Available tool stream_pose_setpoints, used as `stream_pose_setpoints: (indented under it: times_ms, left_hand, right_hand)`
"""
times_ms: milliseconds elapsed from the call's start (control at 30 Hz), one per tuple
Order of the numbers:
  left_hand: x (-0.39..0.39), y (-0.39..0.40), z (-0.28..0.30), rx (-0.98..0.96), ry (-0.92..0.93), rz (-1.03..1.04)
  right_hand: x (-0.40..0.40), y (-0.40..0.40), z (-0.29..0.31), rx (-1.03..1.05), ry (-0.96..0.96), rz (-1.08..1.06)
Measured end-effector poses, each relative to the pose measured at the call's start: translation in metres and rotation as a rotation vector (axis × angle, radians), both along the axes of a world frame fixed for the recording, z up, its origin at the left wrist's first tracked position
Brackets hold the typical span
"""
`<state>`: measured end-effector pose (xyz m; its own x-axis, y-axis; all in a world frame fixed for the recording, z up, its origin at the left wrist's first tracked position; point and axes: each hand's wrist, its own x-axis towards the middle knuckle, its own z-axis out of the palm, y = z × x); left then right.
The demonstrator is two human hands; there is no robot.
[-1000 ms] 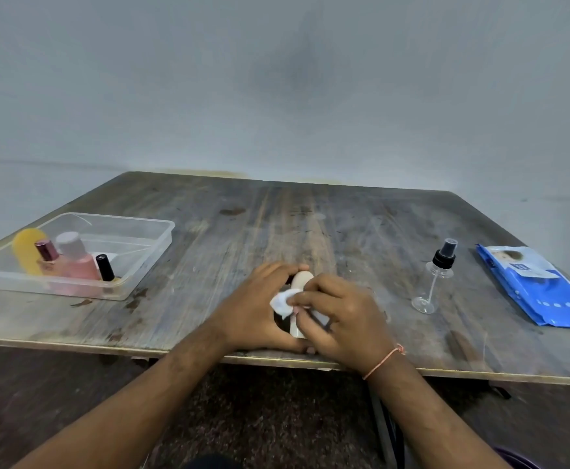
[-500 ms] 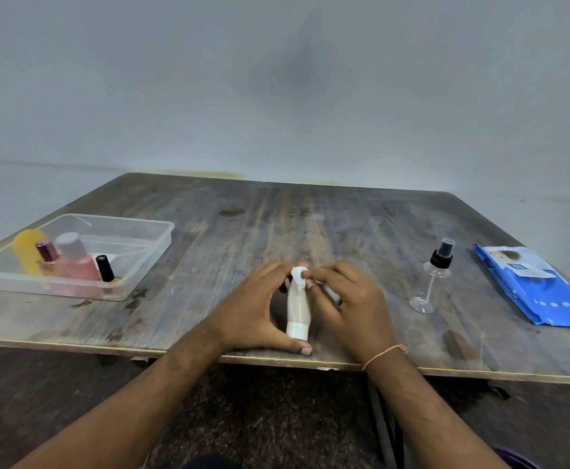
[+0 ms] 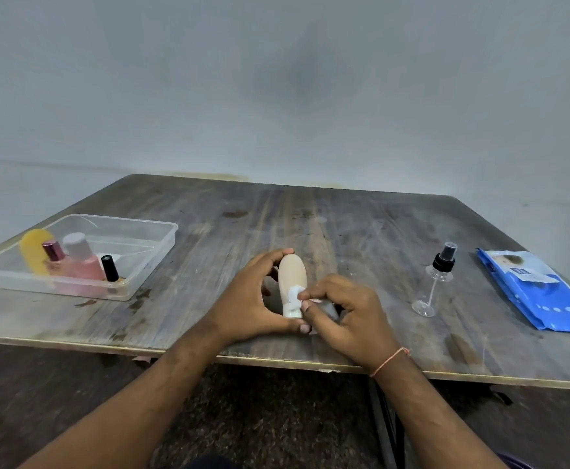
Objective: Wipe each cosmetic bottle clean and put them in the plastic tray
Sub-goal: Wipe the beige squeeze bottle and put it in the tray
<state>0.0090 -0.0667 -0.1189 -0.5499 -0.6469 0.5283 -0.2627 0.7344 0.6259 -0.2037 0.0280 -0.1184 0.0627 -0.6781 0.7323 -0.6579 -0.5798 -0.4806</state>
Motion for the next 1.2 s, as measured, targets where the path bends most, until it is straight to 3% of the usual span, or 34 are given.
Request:
stream_pose_setpoints:
  times_ms: [400,767,1200]
  left_hand:
    - [-0.004,0.005,0.006,0.008,-0.178,-0.201]
    - [-0.004,-0.004,-0.002,0.037,-0.053,-0.014]
    - [-0.005,0.004,0.007,0.061,-0.220,-0.166]
  right_hand:
    - [-0.007,-0.014,-0.001,0.056,-0.146,-0.264]
    - [0.001,-0.001,-0.001,0.086,0.009,-0.008]
    - [-0.004,-0.015,0.000,0.106,-0.037,-0.329]
